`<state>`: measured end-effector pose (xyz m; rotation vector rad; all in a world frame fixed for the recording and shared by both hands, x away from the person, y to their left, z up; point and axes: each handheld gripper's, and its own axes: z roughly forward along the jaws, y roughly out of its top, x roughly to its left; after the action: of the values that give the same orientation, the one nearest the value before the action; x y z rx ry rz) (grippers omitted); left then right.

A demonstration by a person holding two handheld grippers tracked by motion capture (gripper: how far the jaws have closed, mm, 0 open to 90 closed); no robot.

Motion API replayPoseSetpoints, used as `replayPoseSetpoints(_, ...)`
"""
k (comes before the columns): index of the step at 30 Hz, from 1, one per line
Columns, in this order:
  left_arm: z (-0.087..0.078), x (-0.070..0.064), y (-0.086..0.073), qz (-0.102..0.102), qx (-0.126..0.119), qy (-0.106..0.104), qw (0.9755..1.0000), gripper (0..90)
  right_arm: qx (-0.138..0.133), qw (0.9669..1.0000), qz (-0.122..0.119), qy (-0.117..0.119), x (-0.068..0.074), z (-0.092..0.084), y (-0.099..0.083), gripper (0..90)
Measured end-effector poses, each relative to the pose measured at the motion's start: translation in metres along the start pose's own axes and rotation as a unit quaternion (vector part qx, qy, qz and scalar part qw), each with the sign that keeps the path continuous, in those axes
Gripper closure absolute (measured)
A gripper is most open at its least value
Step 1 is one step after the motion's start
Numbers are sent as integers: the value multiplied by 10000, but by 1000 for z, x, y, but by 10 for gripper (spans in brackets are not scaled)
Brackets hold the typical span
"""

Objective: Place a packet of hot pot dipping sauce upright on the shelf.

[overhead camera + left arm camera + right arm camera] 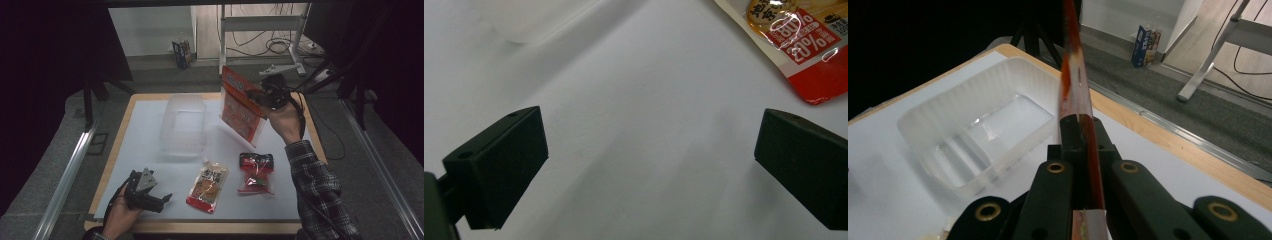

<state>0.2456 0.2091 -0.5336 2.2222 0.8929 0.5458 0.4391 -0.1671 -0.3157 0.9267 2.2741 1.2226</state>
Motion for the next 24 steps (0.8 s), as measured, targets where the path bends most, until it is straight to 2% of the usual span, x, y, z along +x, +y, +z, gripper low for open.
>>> replayPoseSetpoints(9,0,0,0,-9,-8,9,10000,7,-103,9999,53,102,7,4,18,891)
replayPoseSetpoints(17,-1,0,0,-5,-14,5,10000,7,-59,9999,-10,153,16,14,32,891)
replayPoseSetpoints(24,-1,0,0,-30,-31,5,10000,7,-181,9994,81,298,23,18,47,891)
